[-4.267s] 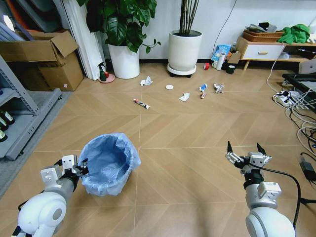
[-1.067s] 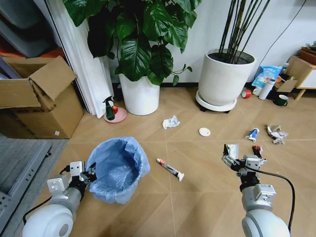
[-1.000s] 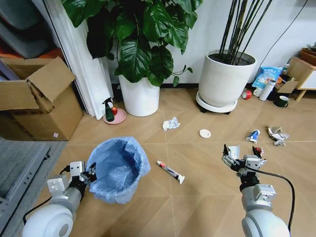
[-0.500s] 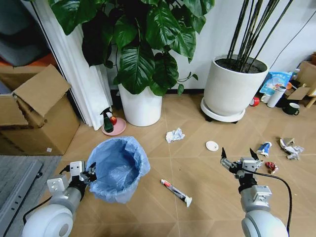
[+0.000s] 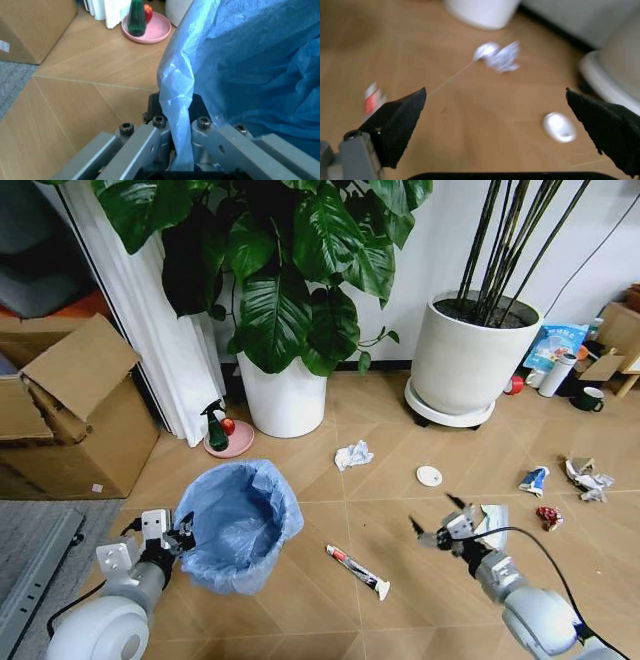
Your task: Pick up the trash bin and place the garbage on the floor into it.
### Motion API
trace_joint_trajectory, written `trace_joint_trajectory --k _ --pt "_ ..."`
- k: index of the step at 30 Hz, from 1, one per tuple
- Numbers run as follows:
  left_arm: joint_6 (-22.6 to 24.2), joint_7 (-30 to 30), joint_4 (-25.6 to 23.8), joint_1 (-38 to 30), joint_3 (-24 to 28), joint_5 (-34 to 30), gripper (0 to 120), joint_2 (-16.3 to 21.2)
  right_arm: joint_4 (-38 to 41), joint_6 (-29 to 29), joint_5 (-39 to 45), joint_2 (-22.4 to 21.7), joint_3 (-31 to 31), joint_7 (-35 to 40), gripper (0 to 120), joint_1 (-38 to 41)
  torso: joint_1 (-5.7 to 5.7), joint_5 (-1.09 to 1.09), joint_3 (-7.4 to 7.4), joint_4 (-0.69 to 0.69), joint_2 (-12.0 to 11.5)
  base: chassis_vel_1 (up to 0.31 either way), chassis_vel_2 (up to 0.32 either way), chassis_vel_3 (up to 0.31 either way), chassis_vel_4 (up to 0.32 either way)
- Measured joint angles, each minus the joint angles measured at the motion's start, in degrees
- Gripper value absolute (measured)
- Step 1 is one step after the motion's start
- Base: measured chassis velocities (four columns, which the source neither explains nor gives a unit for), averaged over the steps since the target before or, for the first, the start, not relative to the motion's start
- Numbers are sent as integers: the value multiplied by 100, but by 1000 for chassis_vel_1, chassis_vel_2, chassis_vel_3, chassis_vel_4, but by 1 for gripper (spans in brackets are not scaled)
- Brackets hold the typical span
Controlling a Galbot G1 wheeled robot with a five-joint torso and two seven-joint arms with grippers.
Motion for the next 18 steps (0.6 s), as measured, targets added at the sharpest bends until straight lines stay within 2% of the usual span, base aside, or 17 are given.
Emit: trace_joint_trajectory --k 6,11,15,18 --pt "0 49 139 -61 33 5 0 -11 -548 99 71 -188 -525 -352 100 165 0 0 0 -2 0 0 0 0 0" --pt "-10 83 237 -94 22 -1 0 72 -1205 -319 547 -7 -1312 -614 100 692 0 0 0 -1 0 0 0 0 0" --pt "-10 84 273 -112 36 -25 0 124 -1573 -573 802 174 -1633 -615 100 1047 0 2 0 0 0 0 0 0 0" --pt "-10 91 323 -139 68 -47 0 173 -1671 -714 1199 269 -1700 -598 100 1208 0 -5 0 0 0 0 0 0 0"
